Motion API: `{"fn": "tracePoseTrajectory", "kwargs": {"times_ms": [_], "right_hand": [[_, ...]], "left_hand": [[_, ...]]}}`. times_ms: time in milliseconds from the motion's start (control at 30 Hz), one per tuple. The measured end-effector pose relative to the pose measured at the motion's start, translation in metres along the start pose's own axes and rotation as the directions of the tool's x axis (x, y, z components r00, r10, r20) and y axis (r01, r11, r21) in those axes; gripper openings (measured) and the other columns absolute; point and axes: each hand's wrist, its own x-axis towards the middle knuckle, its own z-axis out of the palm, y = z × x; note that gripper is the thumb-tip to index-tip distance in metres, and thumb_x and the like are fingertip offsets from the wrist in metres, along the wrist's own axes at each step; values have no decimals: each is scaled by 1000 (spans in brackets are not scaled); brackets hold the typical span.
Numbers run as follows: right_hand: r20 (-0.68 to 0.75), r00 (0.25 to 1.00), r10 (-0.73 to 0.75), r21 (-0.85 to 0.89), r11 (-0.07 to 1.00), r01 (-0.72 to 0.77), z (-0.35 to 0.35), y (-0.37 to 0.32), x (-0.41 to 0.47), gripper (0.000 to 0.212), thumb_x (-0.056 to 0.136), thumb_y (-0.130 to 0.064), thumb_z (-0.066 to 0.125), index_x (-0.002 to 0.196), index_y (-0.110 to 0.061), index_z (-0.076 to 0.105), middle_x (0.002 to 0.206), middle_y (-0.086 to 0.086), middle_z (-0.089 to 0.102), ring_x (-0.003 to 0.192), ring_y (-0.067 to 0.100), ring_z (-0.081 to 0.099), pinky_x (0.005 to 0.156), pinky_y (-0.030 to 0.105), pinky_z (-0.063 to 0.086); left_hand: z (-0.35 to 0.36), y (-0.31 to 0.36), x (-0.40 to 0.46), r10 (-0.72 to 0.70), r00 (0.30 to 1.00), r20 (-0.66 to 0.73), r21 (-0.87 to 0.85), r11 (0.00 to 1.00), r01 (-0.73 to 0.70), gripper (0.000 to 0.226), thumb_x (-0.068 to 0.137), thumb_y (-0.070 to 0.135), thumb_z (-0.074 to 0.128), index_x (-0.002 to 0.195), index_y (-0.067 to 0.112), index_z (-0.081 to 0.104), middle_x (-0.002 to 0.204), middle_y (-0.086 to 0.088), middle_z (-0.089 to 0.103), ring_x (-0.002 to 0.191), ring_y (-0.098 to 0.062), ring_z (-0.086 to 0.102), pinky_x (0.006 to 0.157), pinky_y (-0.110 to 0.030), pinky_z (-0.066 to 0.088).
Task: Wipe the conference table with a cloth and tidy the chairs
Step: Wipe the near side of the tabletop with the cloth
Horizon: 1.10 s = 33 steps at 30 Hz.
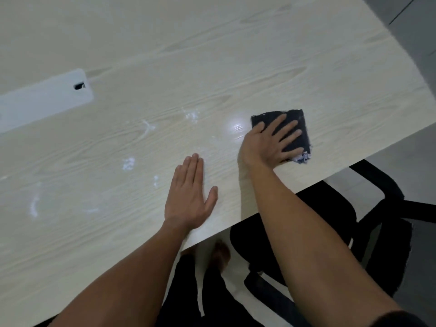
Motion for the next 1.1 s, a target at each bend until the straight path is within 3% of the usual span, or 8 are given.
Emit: {"fn": "tracePoseTrajectory", "kwargs": {"times_ms": [200, 367, 433, 500, 667, 767, 900, 1100], "right_hand": [[101, 898, -428, -48, 900, 434, 33, -80, -30, 67, 109, -48, 15, 168, -20, -2, 176, 7, -8, 161, 31, -11, 121, 67, -16], [349, 253, -903, -12, 265, 964, 31, -102, -7, 58, 112, -45, 18, 168, -33, 10, 176, -6, 4, 163, 21, -2, 126, 59, -11], [375, 131, -918, 6, 143, 990, 24, -89, 19, 55, 112, -45, 18, 167, -37, 12, 175, -10, 5, 162, 16, -2, 127, 56, -12], [327, 257, -909, -55, 253, 966, 17, -73, 46, 56, 111, -47, 18, 166, -39, 13, 176, -9, 7, 162, 16, 0, 127, 57, -10], [71, 890, -450, -100, 885, 455, -2, -28, 70, 63, 108, -50, 14, 168, -32, 7, 176, -2, 2, 162, 24, -4, 122, 64, -13], [41, 987, -154, -51, 986, 156, 1, -33, 41, 65, 108, -47, 11, 168, -24, -1, 176, 4, -6, 162, 30, -10, 122, 70, -11], [134, 907, -400, -74, 909, 411, 20, -66, -11, 65, 109, -48, 13, 167, -24, -4, 176, 3, -9, 162, 29, -11, 119, 65, -19], [358, 247, -900, 8, 267, 964, 22, -65, -33, 59, 110, -47, 16, 167, -36, 10, 176, -9, 3, 163, 19, -4, 127, 57, -12]], "left_hand": [[4, 0, 0, 7, 998, -66, -5, 1000, -7, 81, 104, 54, 34, 164, 3, 18, 174, -13, 11, 162, -23, 5, 131, -46, 10], [6, -1, -1, -1, 994, -111, -5, 1000, 0, 82, 103, 52, 43, 162, -1, 23, 172, -15, 16, 162, -25, 9, 131, -46, 14], [6, -1, -1, 0, 992, -126, -2, 1000, -1, 83, 103, 53, 44, 161, -3, 25, 172, -16, 18, 161, -26, 11, 130, -46, 15], [5, -1, -1, -1, 991, -133, -6, 1000, 1, 83, 102, 53, 45, 160, -3, 27, 172, -16, 19, 161, -27, 12, 130, -46, 15], [5, -1, -1, -13, 995, -98, -14, 1000, 12, 84, 103, 55, 40, 162, -2, 23, 173, -15, 14, 162, -25, 8, 131, -45, 13], [3, 0, -1, -14, 997, -82, -29, 1000, 12, 84, 103, 56, 38, 163, -1, 20, 174, -14, 11, 162, -24, 4, 131, -44, 10], [0, -2, -2, -3, 995, -104, -94, 996, -7, 81, 104, 52, 42, 160, -5, 26, 172, -17, 18, 161, -28, 12, 131, -46, 15], [-11, -45, -53, 15, 987, -157, -46, 999, -22, 77, 103, 48, 50, 157, -6, 34, 169, -19, 26, 159, -32, 21, 129, -49, 20]]}}
